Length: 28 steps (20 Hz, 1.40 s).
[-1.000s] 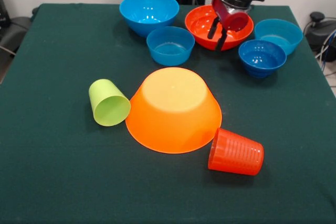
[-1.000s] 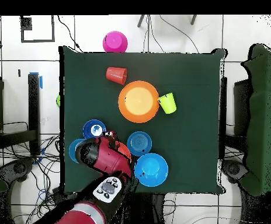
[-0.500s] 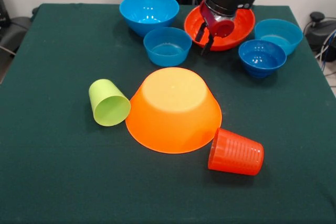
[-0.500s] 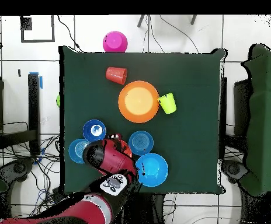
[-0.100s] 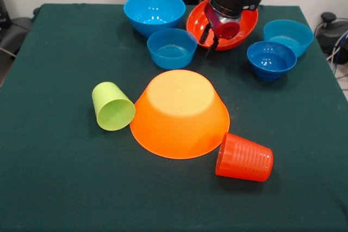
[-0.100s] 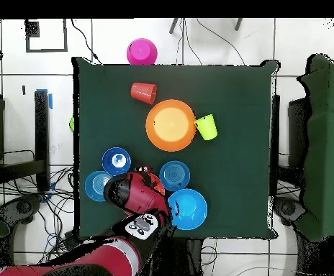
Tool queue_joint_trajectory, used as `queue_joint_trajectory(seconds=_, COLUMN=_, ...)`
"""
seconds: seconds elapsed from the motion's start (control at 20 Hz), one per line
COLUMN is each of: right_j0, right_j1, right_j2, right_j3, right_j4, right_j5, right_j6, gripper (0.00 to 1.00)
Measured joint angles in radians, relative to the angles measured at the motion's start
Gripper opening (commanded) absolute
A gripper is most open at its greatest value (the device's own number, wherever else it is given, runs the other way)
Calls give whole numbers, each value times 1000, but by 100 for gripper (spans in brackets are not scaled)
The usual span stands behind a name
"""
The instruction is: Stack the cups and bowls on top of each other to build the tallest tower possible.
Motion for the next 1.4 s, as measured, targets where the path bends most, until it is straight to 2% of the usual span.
queue_joint_trajectory(seconds=0.05, right_j0=0, right_j1=0, right_j2=0, right_j3=0, right_j4=-2, right_j5=0, right_j6=0, gripper=0)
queue_joint_trajectory(seconds=0.6, right_j0=-5, right_j1=-26, right_j2=-2, right_j3=0, right_j4=-97, right_j5=1, right_j6=0, gripper=0)
queue_joint_trajectory(seconds=1.05, right_j0=-5, right_j1=-77, right_j2=-2, right_j3=2, right_j4=-114, right_j5=29, right_j6=0, gripper=0)
queue_joint_trajectory(seconds=1.4, right_j0=8, right_j1=-151, right_j2=-10, right_j3=3, right_j4=-114, right_j5=137, right_j6=0, gripper=0)
